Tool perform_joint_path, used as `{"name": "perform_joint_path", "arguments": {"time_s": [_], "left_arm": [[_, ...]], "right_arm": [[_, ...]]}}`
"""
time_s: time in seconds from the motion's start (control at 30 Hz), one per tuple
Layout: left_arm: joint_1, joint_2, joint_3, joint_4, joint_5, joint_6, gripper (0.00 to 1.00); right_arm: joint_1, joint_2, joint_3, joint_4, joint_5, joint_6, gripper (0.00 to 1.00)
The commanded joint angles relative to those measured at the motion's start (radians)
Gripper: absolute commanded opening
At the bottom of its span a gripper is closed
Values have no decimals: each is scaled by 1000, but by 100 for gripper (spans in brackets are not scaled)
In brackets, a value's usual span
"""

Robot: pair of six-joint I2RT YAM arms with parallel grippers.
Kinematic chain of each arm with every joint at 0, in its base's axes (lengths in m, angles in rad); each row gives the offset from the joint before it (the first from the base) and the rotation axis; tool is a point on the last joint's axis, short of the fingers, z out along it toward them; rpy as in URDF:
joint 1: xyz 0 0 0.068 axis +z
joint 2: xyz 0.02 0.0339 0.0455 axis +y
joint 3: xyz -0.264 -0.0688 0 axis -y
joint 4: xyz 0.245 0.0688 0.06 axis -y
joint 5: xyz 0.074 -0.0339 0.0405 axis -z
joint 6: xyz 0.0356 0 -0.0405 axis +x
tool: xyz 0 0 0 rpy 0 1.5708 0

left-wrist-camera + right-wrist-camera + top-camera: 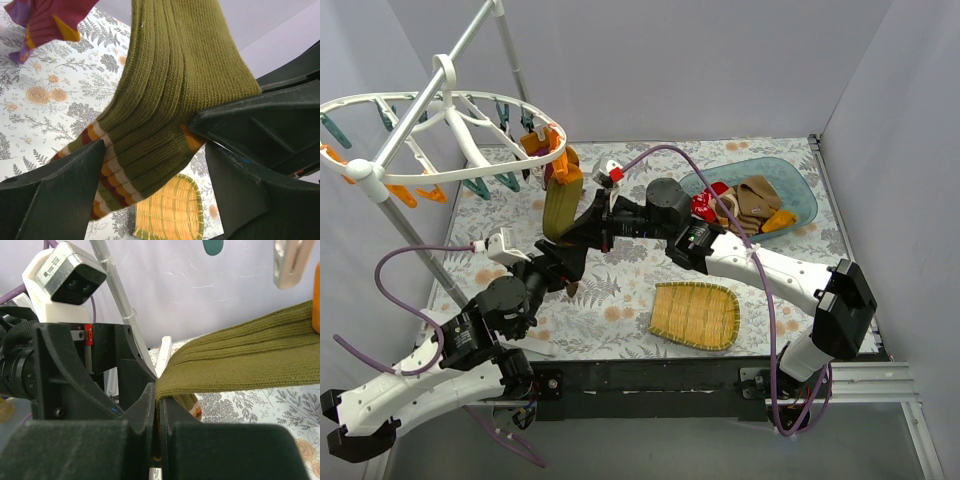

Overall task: Remove the socks clipped to the hanger
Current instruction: Remove the sock from the hanger.

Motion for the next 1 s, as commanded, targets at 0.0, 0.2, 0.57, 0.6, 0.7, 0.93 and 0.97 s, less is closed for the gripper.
{"name": "perform_joint_path", "arguments": {"time_s": [0.0,0.2,0.57,0.6,0.7,0.93,0.97], "left_arm": [[-4,21,-14,47,-29,35,74],[-4,15,-25,43,-66,24,37],[-4,9,-34,15,-113,9,0],[-4,2,-37,13,-114,7,0],[-4,-7,-48,12,-106,4,0],[-4,-30,-76,4,-87,-10,0],[-4,-36,-79,4,-87,-10,0]], "right_arm": [[15,-3,53,23,-30,18,1],[20,5,53,24,-27,21,1],[26,26,50,46,-13,40,1],[26,26,49,46,-12,41,1],[27,28,49,51,-6,43,1],[29,28,41,41,19,40,1],[29,26,38,40,25,38,1]]}}
